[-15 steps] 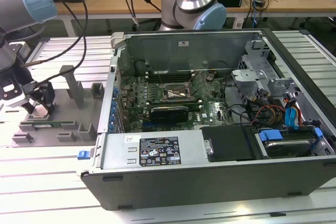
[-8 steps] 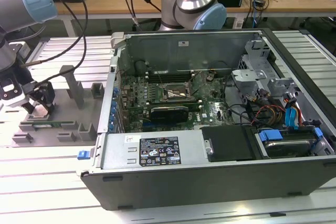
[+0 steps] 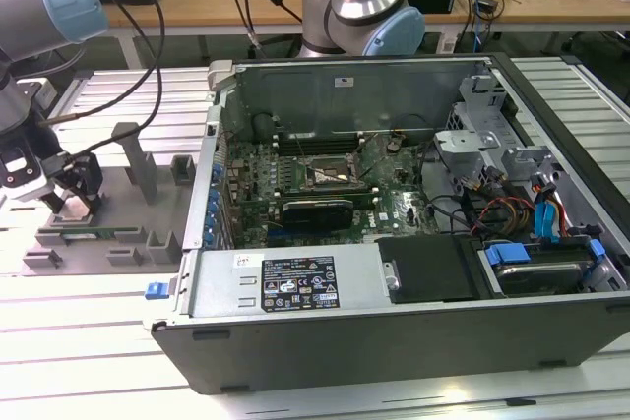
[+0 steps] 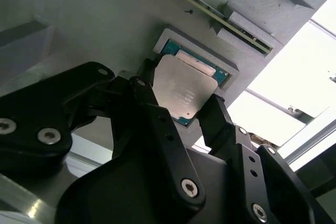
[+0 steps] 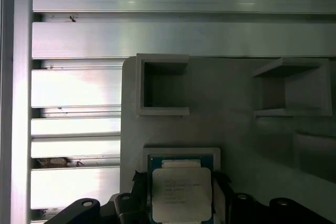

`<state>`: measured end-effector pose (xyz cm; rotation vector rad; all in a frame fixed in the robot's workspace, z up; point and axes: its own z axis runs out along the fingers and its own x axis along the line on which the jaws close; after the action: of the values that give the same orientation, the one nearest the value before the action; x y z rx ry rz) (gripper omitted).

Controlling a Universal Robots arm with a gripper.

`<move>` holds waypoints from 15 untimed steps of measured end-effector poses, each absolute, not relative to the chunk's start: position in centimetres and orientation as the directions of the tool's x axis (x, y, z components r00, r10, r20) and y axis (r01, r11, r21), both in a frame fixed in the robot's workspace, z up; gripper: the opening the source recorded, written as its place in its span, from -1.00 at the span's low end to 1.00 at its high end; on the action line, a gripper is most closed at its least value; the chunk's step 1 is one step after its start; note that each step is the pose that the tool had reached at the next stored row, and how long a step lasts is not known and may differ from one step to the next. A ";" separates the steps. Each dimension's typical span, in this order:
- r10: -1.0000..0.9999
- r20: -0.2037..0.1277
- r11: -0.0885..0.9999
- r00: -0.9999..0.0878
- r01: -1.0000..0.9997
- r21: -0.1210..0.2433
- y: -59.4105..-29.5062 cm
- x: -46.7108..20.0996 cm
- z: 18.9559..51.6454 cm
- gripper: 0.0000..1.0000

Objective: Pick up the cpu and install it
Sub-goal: 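Pick up the cpu and move it towards the insertion slot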

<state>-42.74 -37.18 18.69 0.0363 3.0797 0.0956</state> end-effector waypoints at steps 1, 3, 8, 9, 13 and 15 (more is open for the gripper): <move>0.025 -0.059 0.998 -0.998 0.022 0.063 -37.2 -42.7 18.7 0.21; 0.025 -0.059 0.998 -0.998 0.022 0.063 -37.2 -42.7 18.7 0.21; 0.025 -0.059 0.998 -0.998 0.022 0.063 -37.2 -42.7 18.7 0.21; 0.025 -0.059 0.998 -0.998 0.022 0.063 -37.2 -42.6 18.7 0.21; 0.025 -0.059 0.998 -0.998 0.022 0.063 -37.2 -42.6 18.7 0.18; 0.025 -0.059 0.998 -0.998 0.022 0.063 -37.2 -42.6 18.7 0.08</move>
<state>-42.63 -37.18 18.68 0.0364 3.0804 0.0956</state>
